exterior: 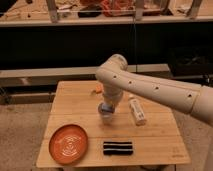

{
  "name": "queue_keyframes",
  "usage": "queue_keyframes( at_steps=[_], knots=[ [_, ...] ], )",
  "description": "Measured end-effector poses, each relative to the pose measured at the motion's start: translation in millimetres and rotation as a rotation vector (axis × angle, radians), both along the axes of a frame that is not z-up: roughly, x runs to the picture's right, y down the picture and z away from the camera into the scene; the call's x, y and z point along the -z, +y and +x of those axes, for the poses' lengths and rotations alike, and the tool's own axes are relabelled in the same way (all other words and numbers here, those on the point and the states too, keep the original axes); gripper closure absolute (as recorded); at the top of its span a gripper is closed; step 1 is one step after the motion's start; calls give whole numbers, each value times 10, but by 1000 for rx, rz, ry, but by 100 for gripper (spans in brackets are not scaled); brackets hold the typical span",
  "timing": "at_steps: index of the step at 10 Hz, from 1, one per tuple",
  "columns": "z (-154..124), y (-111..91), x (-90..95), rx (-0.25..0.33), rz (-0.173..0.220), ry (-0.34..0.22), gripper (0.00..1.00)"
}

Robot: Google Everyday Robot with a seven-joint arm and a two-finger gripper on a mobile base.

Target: Place the white sponge in the ceramic cup

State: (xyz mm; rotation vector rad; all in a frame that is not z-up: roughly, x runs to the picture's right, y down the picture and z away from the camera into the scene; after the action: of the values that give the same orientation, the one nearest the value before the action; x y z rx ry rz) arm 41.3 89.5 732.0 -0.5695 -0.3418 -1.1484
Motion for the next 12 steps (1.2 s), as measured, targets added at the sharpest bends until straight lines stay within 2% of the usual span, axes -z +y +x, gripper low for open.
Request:
queue_keyframes(
  at_steps=[1,4,6,8,11,12],
  knots=[
    [-8,2,0,6,0,-2,87],
    [-59,-18,-7,15,9,-16,54],
    [-63,-24,-8,19,12,-19,44],
    [-82,-35,-8,25,18,-26,23],
    [-101,-43,-9,30,23,-33,21],
    [-107,-46,-8,33,25,-36,26]
  ],
)
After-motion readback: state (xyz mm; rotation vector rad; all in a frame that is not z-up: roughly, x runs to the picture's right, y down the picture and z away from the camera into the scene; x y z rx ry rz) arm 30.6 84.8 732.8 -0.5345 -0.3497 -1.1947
